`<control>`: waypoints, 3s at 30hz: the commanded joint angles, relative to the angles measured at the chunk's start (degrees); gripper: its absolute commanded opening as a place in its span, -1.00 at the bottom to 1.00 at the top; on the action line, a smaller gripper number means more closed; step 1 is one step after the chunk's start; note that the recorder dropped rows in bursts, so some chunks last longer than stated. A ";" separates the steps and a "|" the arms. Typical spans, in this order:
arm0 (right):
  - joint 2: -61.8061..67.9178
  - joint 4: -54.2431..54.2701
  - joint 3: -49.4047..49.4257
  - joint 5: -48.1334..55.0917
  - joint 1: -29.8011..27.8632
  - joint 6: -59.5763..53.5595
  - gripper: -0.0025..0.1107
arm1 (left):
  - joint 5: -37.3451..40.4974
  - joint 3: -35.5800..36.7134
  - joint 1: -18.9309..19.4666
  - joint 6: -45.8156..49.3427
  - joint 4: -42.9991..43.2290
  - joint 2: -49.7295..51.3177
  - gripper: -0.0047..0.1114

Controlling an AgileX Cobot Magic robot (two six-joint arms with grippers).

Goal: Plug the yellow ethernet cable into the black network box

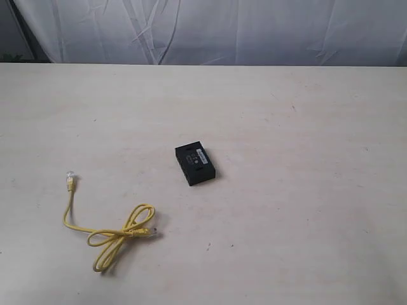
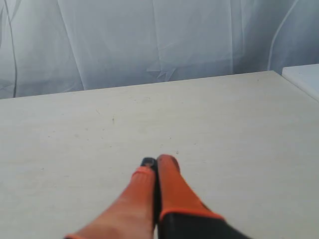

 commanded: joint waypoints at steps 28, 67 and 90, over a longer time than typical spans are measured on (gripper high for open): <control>2.44 17.29 -13.56 -20.57 -0.21 2.68 -0.97 | -11.15 -8.71 0.00 -3.99 -39.01 0.16 -0.92; 66.22 17.75 -47.30 15.48 10.52 -30.62 -0.97 | 31.13 -38.86 0.00 6.45 -12.40 57.11 -0.92; 97.41 34.32 -66.58 28.65 11.31 -44.27 -0.97 | 29.47 -40.65 0.00 4.50 -10.64 72.34 -0.01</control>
